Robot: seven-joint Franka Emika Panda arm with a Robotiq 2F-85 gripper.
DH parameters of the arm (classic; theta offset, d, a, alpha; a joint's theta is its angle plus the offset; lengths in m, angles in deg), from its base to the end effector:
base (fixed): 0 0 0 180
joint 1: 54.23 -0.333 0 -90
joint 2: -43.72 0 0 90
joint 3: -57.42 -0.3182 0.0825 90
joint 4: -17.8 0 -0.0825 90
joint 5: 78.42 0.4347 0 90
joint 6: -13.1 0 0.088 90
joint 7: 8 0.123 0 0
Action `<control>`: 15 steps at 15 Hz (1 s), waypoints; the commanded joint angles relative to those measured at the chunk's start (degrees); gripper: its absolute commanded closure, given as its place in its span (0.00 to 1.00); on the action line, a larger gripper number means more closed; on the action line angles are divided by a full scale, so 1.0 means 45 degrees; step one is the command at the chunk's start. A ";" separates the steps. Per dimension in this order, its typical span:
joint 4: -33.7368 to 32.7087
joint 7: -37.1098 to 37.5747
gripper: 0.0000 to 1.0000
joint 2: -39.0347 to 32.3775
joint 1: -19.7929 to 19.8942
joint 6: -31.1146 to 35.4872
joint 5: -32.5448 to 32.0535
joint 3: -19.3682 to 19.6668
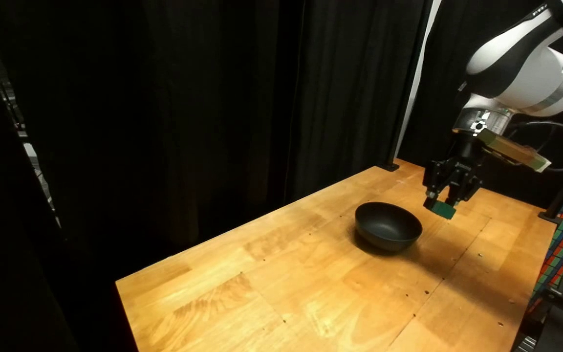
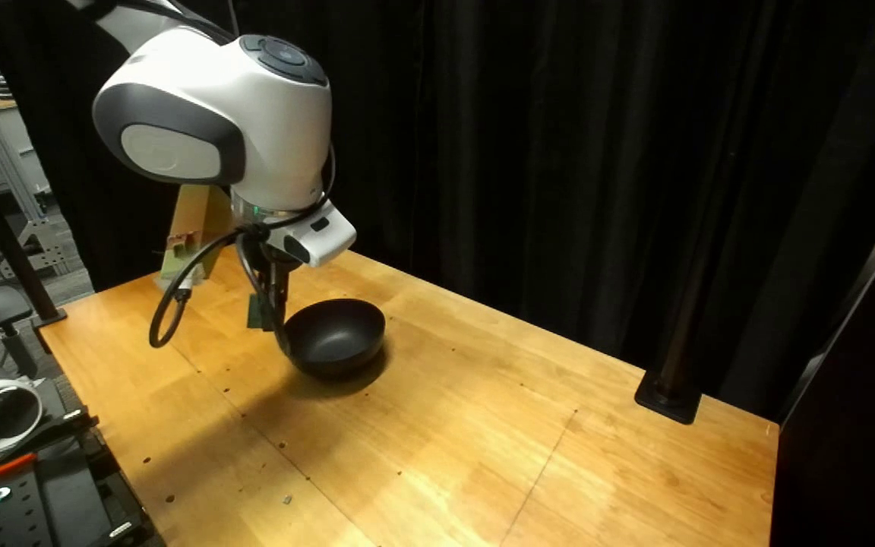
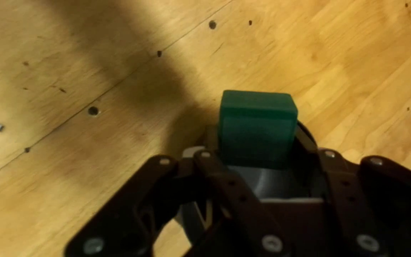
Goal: Put the green cube in the black bowl
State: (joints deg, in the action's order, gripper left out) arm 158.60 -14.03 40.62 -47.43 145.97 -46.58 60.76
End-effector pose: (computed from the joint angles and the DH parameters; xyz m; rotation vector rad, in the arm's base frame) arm 0.4840 -0.0707 0.2088 -2.6660 0.6721 0.1846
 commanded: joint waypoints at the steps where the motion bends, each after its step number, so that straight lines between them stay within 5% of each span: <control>1: 0.0314 -0.0679 0.77 0.0101 -0.0649 0.1548 0.1045 -0.0484; 7: -0.0285 -0.0643 0.77 -0.1119 -0.1191 0.3937 0.1332 -0.1051; 8: -0.0381 -0.0357 0.27 -0.1348 -0.1157 0.3923 0.1053 -0.1028; 13: -0.0976 0.0124 0.00 -0.1696 -0.0155 -0.0489 -0.0436 -0.0455; 14: -0.0586 0.0157 0.00 -0.1734 -0.0590 0.0976 -0.0127 -0.0661; 15: -0.0632 0.0117 0.06 -0.1753 -0.0428 0.0648 -0.0173 -0.0578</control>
